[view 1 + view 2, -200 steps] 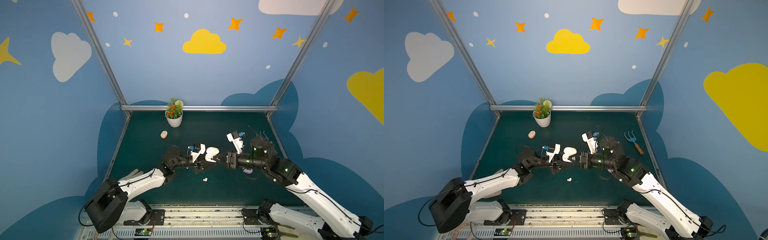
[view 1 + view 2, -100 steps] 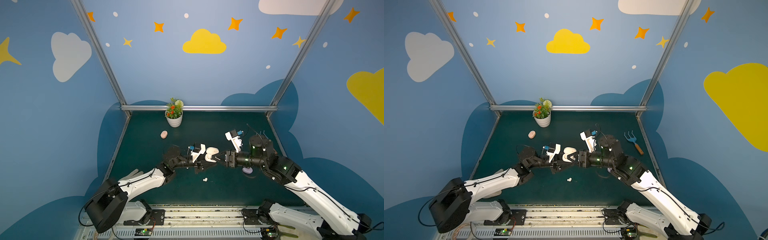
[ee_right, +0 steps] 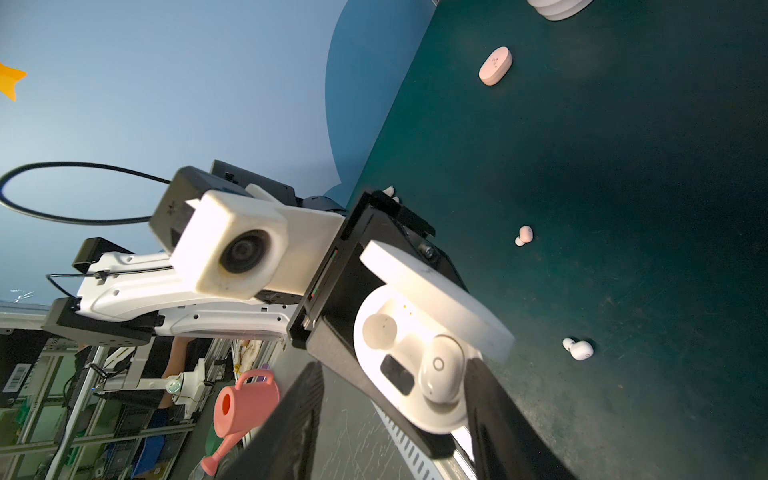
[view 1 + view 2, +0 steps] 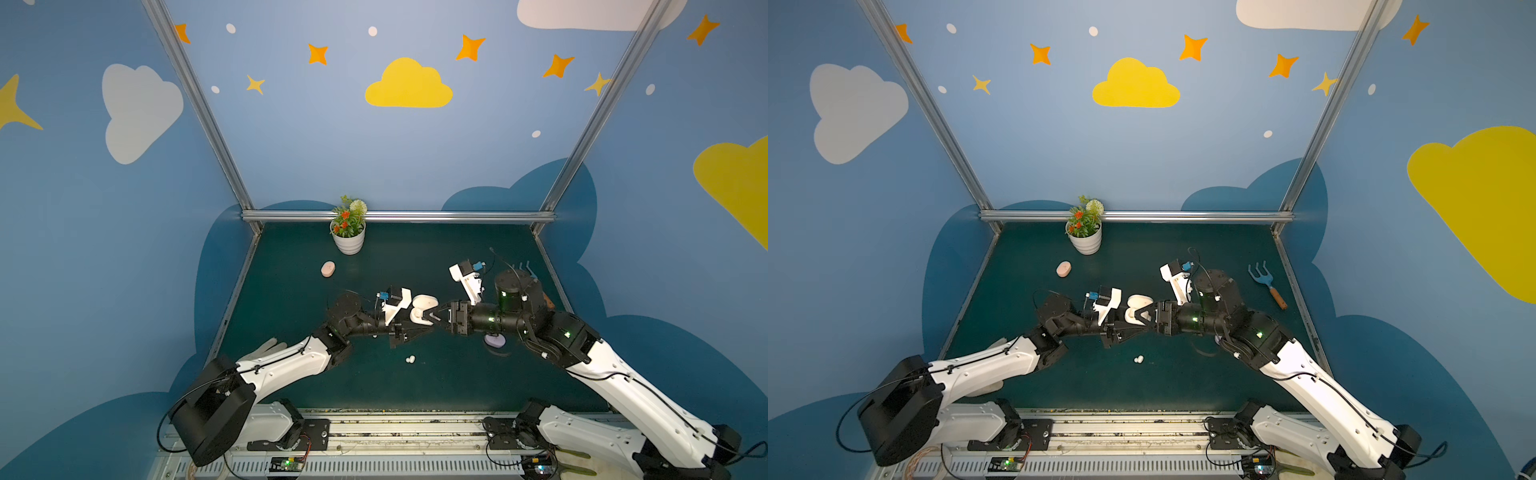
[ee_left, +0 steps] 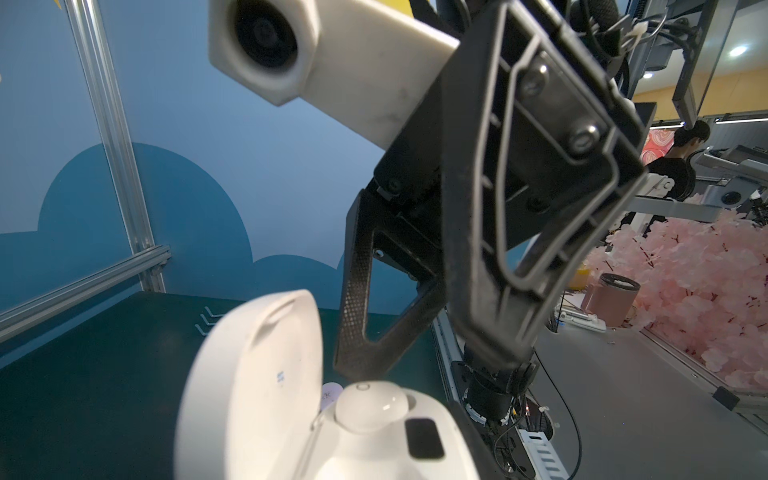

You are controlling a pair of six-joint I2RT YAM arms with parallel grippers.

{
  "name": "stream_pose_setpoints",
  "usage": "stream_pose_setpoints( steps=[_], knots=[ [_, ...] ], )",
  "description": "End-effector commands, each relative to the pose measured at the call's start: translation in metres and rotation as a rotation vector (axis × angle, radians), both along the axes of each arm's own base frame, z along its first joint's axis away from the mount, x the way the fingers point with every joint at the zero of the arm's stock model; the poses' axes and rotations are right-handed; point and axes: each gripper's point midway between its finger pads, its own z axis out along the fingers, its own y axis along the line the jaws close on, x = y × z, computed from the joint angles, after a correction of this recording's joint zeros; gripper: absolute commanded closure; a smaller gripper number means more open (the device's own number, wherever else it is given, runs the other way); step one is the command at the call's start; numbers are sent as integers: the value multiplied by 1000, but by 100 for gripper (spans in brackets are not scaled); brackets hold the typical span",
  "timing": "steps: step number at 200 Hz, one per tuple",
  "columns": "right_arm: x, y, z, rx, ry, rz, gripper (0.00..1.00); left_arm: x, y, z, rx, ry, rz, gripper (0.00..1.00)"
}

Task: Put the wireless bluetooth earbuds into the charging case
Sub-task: 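Open the right gripper and press the earbud down into the slot, then move the right gripper down over the second white earbud on the table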

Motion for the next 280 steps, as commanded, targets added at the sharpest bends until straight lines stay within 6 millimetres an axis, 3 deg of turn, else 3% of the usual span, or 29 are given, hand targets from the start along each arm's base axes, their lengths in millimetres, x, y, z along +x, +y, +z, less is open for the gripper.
stream_pose_setpoints(
  steps=[1, 47, 77, 100, 139, 189, 228, 280],
  knots=[
    [1, 0, 13, 9, -41, 0, 46, -4, 3, 11, -27, -32, 0, 84],
    [-4, -9, 12, -17, -33, -10, 46, 11, 9, 2, 1, 5, 73, 84],
    [-6, -13, -10, -72, -1, -25, 44, 33, 34, -1, 24, 74, 164, 84],
    [-3, -12, -42, -150, 46, -52, 44, 44, 57, -2, 48, 104, 245, 84],
    [3, 1, -114, -312, 159, -79, 43, 56, 94, -2, 60, 156, 352, 83],
    [8, 19, -189, -336, 364, -177, 40, 61, 119, -6, 52, 223, 433, 82],
    [10, 22, -230, -345, 469, -258, 39, 51, 124, -8, 62, 244, 439, 82],
    [8, 34, -266, -390, 565, -287, 38, 44, 127, -10, 61, 247, 436, 82]
  ],
)
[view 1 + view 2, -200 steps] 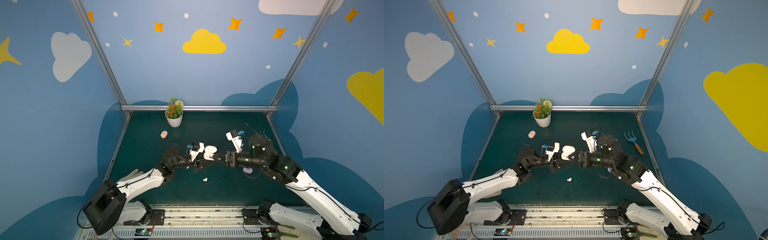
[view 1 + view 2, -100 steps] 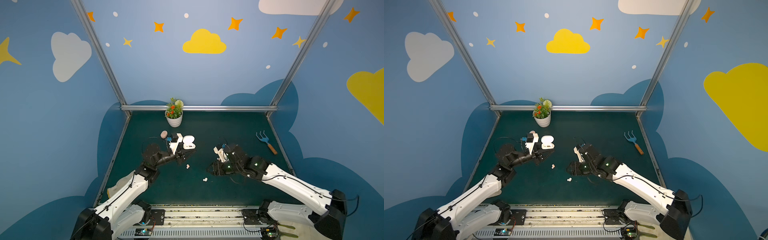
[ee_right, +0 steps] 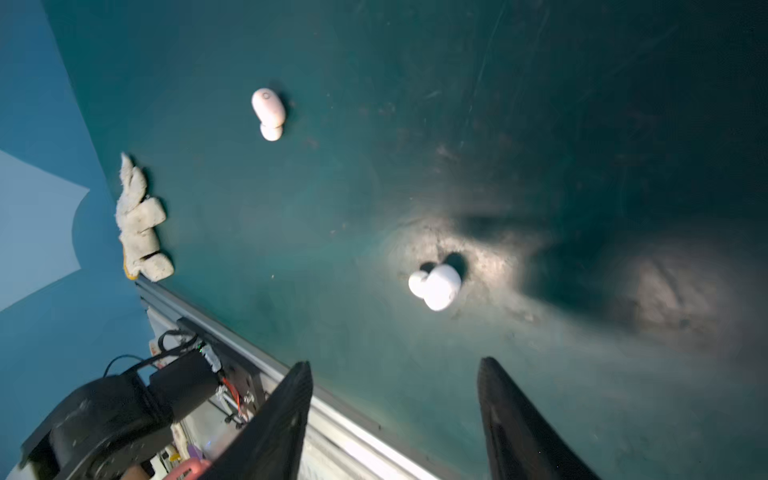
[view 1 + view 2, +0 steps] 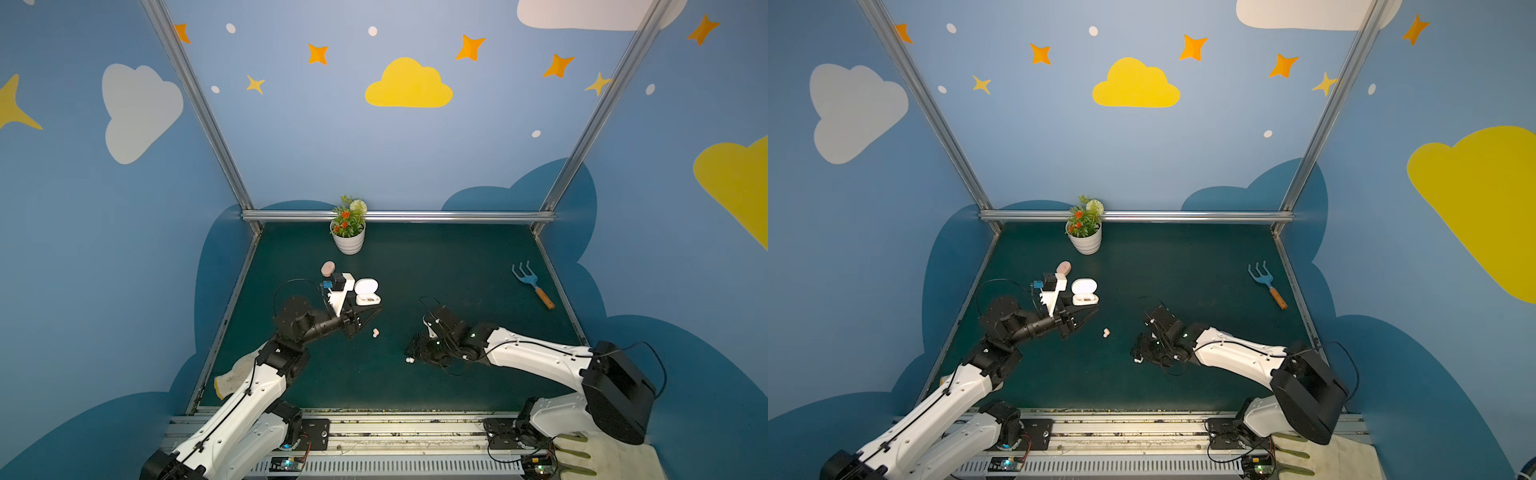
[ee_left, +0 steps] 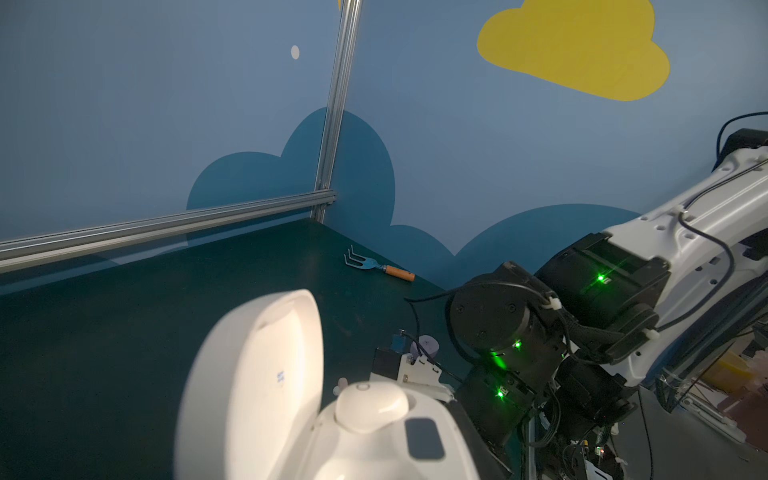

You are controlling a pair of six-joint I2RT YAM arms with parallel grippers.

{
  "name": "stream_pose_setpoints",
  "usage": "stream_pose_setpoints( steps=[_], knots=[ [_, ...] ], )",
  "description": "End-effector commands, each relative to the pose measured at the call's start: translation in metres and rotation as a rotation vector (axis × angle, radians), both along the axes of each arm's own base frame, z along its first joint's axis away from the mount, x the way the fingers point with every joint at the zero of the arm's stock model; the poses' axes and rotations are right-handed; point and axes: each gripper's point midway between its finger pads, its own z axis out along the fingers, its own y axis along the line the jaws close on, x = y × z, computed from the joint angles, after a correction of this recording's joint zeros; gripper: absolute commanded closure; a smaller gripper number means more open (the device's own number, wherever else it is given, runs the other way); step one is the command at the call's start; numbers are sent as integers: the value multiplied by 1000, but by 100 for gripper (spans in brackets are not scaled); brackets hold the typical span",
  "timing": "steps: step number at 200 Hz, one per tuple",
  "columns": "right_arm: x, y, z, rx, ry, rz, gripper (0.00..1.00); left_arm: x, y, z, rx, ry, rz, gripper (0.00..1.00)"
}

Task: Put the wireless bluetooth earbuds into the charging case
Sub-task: 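Move the right gripper down over the second white earbud on the table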

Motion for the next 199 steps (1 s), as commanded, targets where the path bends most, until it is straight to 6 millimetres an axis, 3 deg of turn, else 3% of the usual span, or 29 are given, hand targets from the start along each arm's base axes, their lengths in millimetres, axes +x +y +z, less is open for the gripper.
stream_pose_setpoints(
  steps=[1, 114, 199],
  knots=[
    [2, 10, -8, 17, 25, -41, 38, -1, 1, -3, -2, 20, -2, 82],
    [7, 14, -26, -54, 103, -49, 38, -1, 2, -1, -18, 13, 6, 81],
    [14, 27, -19, -23, 83, -27, 38, -1, 2, -1, -16, 17, 9, 81]
  ],
)
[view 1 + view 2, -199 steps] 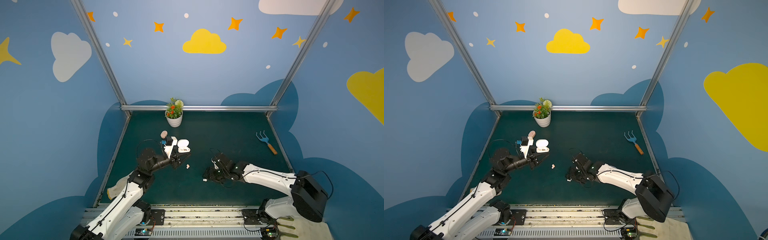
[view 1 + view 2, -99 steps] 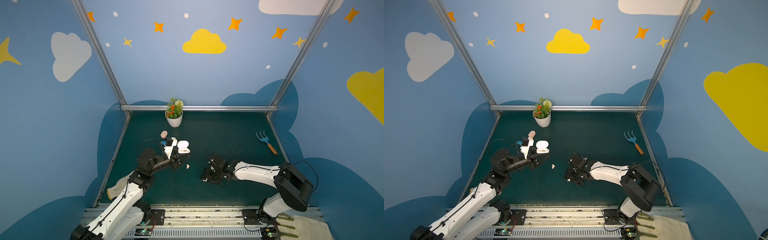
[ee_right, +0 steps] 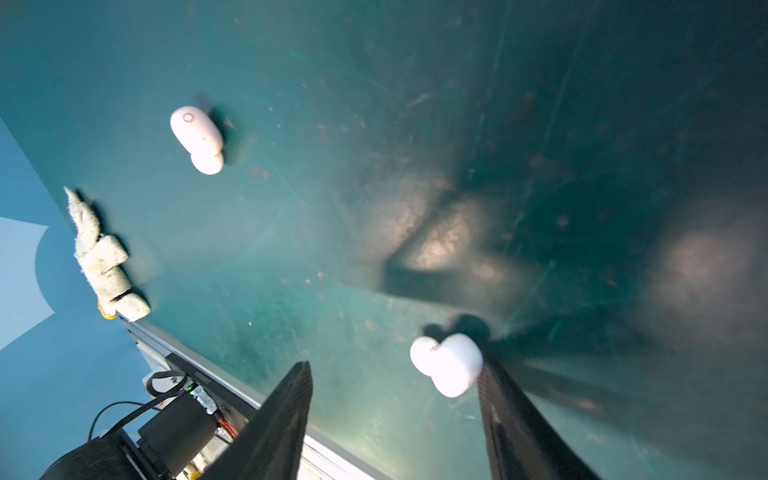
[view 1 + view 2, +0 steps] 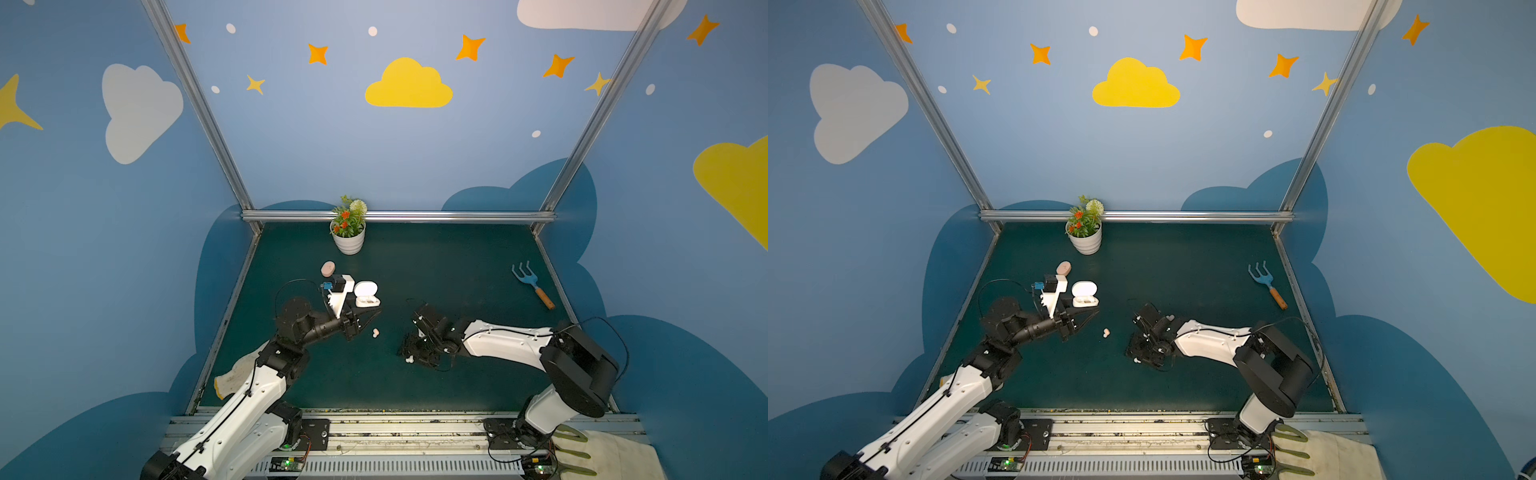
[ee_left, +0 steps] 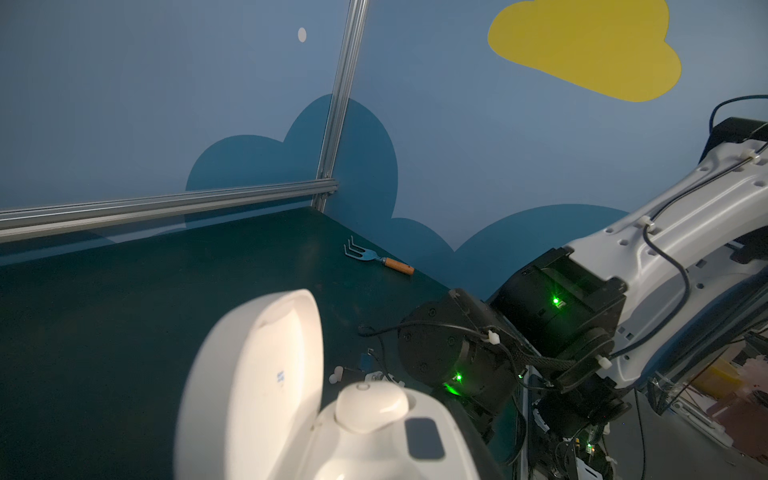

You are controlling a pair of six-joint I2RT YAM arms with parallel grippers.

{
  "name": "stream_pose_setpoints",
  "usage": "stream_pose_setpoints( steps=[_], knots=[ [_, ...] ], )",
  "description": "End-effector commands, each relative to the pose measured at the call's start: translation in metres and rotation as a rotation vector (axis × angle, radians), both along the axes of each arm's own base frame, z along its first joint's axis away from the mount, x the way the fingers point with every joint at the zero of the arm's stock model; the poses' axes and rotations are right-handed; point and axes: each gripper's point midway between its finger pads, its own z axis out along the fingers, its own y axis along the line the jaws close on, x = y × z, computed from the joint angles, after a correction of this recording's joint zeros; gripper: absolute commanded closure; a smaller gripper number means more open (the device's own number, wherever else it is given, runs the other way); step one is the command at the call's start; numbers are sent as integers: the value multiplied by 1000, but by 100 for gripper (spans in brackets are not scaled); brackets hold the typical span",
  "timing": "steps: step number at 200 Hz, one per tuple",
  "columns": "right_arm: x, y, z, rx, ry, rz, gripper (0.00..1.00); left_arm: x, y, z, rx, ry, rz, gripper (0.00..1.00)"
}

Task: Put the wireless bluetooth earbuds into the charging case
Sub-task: 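Move the right gripper down over the second white earbud on the table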

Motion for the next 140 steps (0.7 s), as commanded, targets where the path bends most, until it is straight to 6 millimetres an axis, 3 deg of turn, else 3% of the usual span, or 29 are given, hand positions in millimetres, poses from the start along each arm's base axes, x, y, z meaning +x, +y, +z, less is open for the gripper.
stream_pose_setpoints(
  steps=[1, 73, 140],
  knots=[
    [5, 9, 6, 18, -12, 11, 38, -1, 2, 6, -12, -24, 4, 82],
    [6, 19, 11, 34, -17, 32, 38, -2, 2, 6, -11, -22, 3, 82],
    [7, 13, 14, -10, -26, 28, 39, -2, 3, 7, -11, -23, 8, 81]
  ],
)
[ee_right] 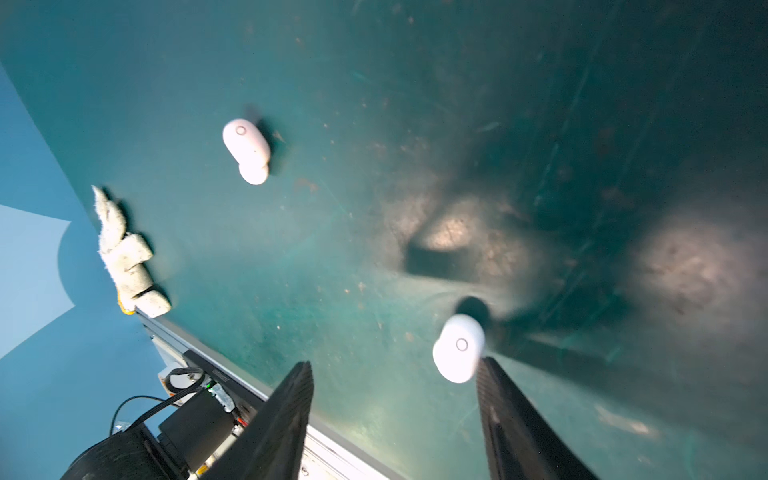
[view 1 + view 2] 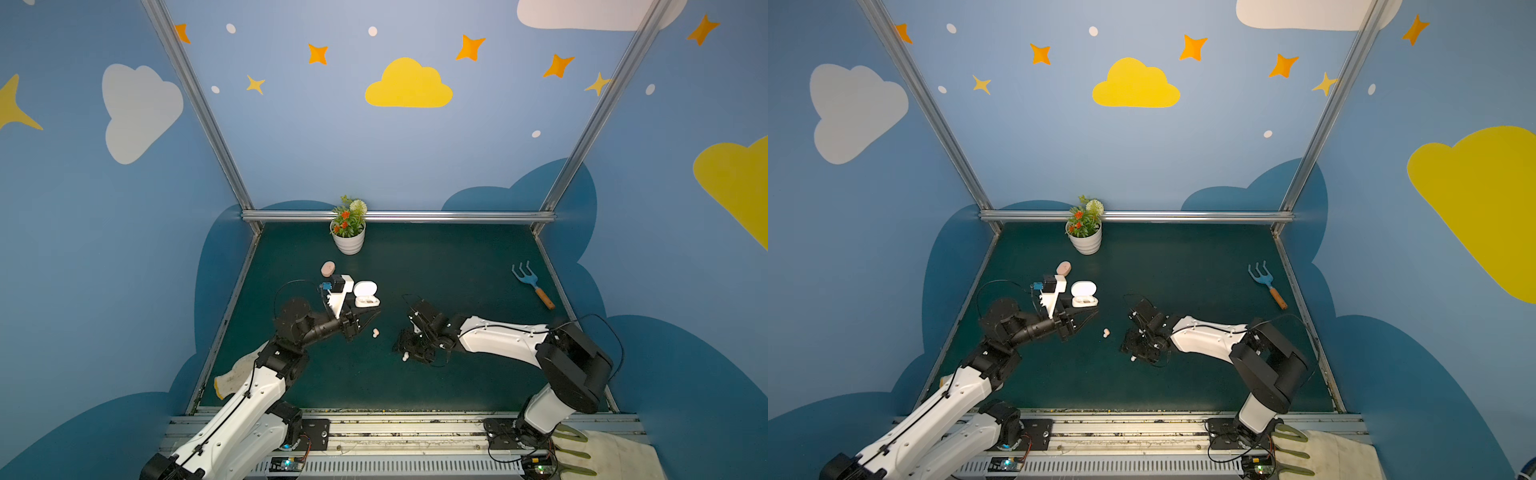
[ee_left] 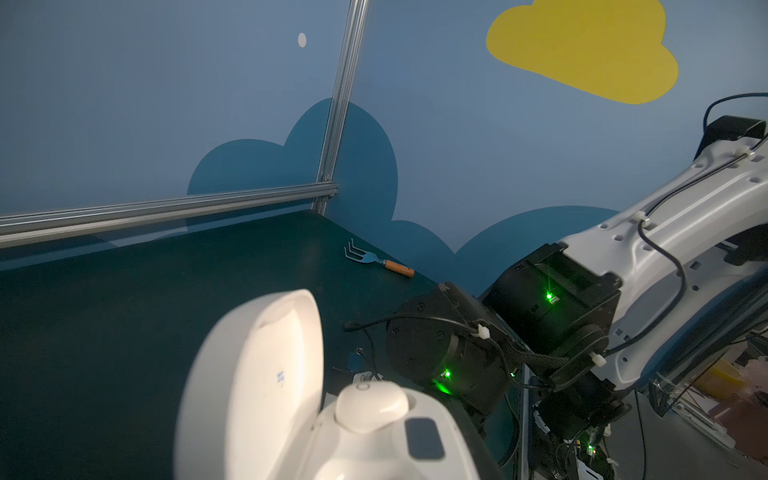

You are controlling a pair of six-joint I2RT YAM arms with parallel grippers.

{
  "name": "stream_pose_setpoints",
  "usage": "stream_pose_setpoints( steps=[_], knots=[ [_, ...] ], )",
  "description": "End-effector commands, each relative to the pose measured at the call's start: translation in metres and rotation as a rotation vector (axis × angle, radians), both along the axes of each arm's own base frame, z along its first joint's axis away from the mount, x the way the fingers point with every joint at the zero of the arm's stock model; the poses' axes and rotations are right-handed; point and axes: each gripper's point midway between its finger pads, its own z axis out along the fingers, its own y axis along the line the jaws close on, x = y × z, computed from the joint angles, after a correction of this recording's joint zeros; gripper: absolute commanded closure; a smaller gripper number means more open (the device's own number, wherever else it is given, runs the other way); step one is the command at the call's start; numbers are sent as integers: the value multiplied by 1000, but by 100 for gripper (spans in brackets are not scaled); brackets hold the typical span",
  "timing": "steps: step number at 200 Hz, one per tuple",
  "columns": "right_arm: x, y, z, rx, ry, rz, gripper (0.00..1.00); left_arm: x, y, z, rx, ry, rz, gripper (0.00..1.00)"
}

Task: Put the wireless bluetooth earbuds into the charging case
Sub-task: 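Move the right gripper down over the second white earbud on the table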

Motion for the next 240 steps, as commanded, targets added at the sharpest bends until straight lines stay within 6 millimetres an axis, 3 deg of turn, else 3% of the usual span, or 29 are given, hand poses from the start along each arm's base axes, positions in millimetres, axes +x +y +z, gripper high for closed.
stream_pose_setpoints(
  steps=[1, 79, 140, 240],
  knots=[
    [2, 0, 6, -19, -18, 8, 39, -1, 2, 4, -8, -14, 5, 81],
    [6, 15, 4, -11, -6, 43, 39, -1, 2, 5, -10, -17, 5, 81],
    [7, 5, 12, -87, -25, 52, 41, -1, 2, 6, -13, -18, 7, 81],
    [1, 5, -3, -293, 2, 126, 53, -1, 3, 8, -23, -17, 11, 81]
  ],
)
